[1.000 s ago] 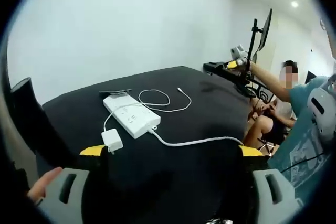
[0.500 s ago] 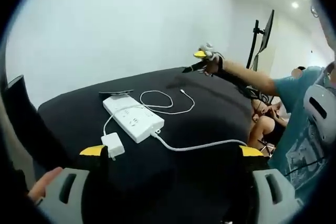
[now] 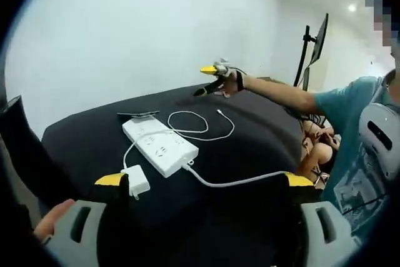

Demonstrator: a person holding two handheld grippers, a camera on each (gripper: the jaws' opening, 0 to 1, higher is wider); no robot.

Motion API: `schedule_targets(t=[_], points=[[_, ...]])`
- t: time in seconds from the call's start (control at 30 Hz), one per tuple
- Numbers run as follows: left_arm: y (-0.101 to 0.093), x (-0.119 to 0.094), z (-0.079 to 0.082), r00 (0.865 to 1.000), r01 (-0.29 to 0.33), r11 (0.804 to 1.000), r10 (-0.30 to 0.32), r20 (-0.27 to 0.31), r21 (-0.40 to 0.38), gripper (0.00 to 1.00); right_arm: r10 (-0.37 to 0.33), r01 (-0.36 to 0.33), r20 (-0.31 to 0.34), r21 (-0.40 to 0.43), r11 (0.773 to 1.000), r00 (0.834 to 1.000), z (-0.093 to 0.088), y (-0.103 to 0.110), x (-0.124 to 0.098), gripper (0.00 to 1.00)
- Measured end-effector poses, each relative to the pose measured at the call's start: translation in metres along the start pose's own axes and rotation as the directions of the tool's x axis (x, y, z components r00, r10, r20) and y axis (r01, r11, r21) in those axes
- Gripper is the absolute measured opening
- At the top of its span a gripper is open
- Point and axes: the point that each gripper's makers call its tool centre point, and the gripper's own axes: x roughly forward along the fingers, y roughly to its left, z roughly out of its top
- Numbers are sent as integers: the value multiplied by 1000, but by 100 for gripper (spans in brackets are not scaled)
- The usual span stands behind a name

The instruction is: Connect the charging cable to the phone, plug the charger into the socket, and turn on the power strip switch to charge the phone.

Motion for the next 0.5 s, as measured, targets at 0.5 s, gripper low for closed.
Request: schedule_targets(t=[0.5], points=[[13,1,-7,1000,-7,1000,7,-26,-2,95,126,-109,-84,178,978,988,7,-7,109,79]])
